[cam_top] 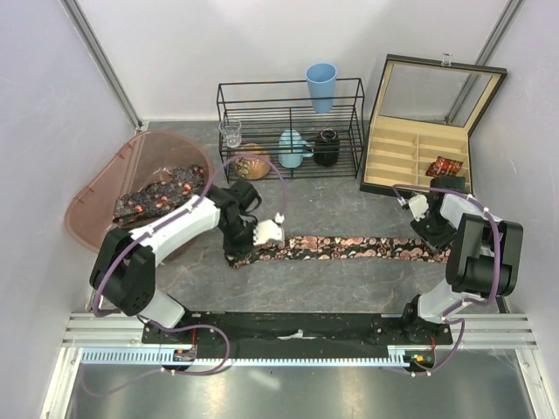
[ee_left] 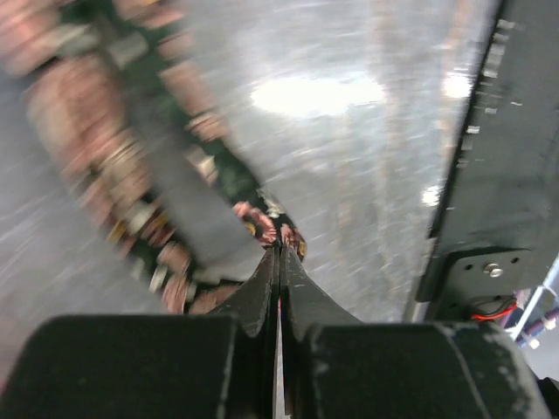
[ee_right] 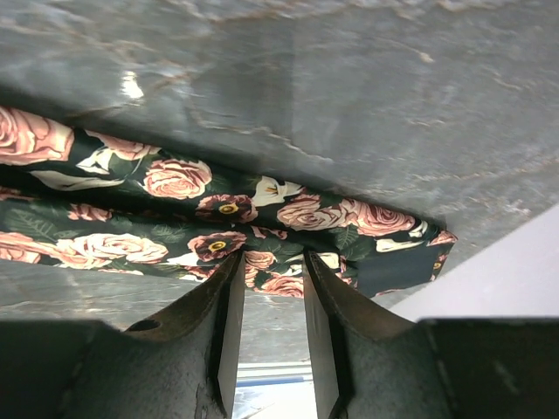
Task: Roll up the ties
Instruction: Flatten out the tie at the center of the board.
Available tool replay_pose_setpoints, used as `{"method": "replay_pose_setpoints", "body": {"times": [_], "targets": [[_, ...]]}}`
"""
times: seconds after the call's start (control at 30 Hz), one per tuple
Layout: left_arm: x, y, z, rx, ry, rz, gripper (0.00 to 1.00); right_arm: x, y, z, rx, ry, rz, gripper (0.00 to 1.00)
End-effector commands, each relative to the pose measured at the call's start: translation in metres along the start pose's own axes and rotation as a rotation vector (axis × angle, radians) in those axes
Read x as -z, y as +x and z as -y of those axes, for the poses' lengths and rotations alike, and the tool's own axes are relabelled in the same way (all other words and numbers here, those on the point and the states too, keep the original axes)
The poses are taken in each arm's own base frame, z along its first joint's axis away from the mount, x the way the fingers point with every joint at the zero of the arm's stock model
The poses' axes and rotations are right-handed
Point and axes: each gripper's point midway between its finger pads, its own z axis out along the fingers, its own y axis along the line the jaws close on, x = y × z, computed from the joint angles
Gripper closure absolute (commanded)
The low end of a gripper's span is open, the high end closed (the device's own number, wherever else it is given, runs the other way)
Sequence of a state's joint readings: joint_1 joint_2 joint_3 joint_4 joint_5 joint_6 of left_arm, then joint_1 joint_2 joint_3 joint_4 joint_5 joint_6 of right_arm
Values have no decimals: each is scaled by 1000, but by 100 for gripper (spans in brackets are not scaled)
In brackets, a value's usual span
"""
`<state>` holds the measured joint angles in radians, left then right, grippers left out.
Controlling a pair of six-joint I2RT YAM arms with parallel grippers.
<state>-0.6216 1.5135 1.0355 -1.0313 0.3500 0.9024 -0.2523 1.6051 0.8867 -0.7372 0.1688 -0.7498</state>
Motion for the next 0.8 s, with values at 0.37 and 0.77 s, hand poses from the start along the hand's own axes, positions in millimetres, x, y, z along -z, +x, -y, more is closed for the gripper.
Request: {"method": "replay_pose_setpoints", "body": {"times": [0.37,0.77], "targets": [[31,-5,-84,138,-103,70,61,-17,-12,20,-14,34,29,60],[70,-72,-84,-15,-246,380,34,-14,-3,41,1,76,16,61]]}}
